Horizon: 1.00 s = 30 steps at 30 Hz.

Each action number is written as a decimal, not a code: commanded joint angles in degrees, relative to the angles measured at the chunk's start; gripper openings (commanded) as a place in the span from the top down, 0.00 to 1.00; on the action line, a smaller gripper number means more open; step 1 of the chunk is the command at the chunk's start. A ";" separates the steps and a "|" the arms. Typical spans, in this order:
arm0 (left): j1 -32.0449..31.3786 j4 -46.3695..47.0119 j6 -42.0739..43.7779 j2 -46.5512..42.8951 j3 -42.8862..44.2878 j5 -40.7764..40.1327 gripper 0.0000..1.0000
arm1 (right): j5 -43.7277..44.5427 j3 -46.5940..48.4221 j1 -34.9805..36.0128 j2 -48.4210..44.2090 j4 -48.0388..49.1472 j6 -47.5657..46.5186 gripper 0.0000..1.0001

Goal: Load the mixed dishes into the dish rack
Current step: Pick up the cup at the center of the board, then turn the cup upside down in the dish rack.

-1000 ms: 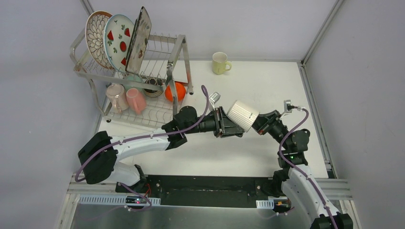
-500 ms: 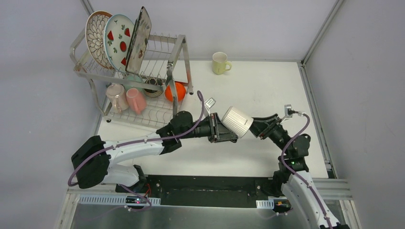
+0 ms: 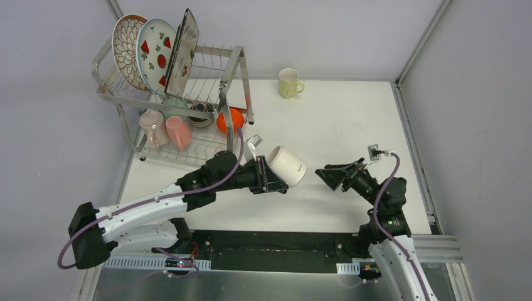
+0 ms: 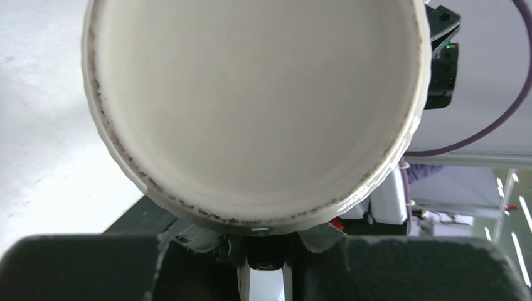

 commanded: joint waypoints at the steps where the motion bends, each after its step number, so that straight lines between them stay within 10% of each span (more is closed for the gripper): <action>1: -0.38 -8.40 6.47 -8.95 0.69 -7.44 1.00 | -0.65 2.89 -0.11 -0.99 -4.92 -2.27 0.00; 30: -0.41 -53.67 15.66 -30.50 5.91 -50.93 1.00 | 1.34 1.76 -0.13 3.24 -8.05 -6.03 0.00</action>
